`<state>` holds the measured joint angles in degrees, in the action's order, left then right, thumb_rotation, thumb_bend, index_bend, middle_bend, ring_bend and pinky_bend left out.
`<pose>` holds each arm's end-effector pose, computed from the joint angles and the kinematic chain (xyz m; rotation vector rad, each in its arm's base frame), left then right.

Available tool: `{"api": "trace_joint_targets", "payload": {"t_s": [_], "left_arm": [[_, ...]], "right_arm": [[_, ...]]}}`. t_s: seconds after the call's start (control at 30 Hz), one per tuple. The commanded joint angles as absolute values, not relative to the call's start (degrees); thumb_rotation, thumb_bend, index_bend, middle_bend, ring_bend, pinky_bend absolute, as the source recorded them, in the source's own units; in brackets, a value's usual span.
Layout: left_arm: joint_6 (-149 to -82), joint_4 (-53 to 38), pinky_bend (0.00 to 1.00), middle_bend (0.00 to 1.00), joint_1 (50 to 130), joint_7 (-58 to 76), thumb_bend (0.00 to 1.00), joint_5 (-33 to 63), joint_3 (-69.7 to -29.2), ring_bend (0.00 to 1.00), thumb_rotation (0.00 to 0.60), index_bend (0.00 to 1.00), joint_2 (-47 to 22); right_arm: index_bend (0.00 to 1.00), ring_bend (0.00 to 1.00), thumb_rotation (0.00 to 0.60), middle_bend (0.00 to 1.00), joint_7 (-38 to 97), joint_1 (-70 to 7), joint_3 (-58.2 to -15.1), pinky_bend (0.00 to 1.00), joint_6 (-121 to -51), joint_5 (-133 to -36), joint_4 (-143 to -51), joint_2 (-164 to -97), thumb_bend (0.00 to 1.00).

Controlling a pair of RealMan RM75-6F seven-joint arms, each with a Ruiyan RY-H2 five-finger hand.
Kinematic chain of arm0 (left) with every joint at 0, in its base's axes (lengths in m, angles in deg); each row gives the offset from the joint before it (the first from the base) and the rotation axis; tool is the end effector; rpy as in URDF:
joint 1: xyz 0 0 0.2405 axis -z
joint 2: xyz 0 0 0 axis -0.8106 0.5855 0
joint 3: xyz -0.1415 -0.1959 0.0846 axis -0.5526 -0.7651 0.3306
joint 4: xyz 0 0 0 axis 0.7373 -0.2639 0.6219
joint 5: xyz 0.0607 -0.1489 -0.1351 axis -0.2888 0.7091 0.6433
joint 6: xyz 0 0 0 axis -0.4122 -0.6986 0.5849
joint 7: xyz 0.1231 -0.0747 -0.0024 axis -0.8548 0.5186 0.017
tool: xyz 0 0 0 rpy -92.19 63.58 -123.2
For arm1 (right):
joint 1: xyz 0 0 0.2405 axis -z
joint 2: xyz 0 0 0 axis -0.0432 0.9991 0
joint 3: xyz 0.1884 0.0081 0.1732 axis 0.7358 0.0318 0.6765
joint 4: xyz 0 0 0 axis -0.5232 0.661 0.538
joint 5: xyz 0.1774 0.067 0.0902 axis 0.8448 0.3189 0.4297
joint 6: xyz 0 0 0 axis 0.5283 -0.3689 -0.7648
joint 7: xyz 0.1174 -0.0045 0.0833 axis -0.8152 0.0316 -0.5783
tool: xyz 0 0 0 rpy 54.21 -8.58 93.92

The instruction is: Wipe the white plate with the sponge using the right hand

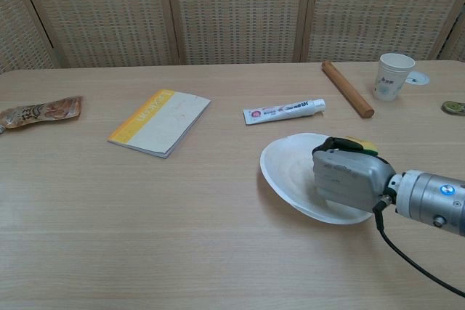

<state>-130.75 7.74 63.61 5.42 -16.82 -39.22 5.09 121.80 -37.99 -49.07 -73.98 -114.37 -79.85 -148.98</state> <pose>-0.3081 0.1862 0.1273 -1.6691 -0.8275 -0.8075 -0.2013 -0.3081 -0.0951 1.9794 1.0414 -0.0084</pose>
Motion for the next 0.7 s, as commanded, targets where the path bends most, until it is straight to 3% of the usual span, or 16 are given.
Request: {"api": "trace_joint_targets", "payload": {"t_s": [0.03, 0.33, 0.7], "left_arm": [[-130.78, 7.12, 0.00, 0.00, 63.98, 6.72, 0.00, -17.63, -38.80, 0.00, 0.600, 0.00, 5.21], [-130.53, 7.64, 0.00, 0.00, 64.01, 7.21, 0.00, -16.81, -38.83, 0.00, 0.600, 0.00, 5.46], [-130.28, 7.99, 0.00, 0.00, 64.15, 7.39, 0.00, -16.50, -38.73, 0.00, 0.600, 0.00, 5.71]], "right_arm": [[0.49, 0.49, 0.600, 0.59, 121.94, -37.93, -49.19, 0.86, -73.76, -114.35, -79.51, -149.35, 0.35], [0.49, 0.49, 0.600, 0.59, 123.18, -37.97, -48.62, 0.86, -75.03, -114.86, -79.59, -149.90, 0.35], [0.49, 0.49, 0.600, 0.59, 126.07, -39.05, -46.70, 0.86, -75.26, -114.56, -86.93, -145.77, 0.35]]}}
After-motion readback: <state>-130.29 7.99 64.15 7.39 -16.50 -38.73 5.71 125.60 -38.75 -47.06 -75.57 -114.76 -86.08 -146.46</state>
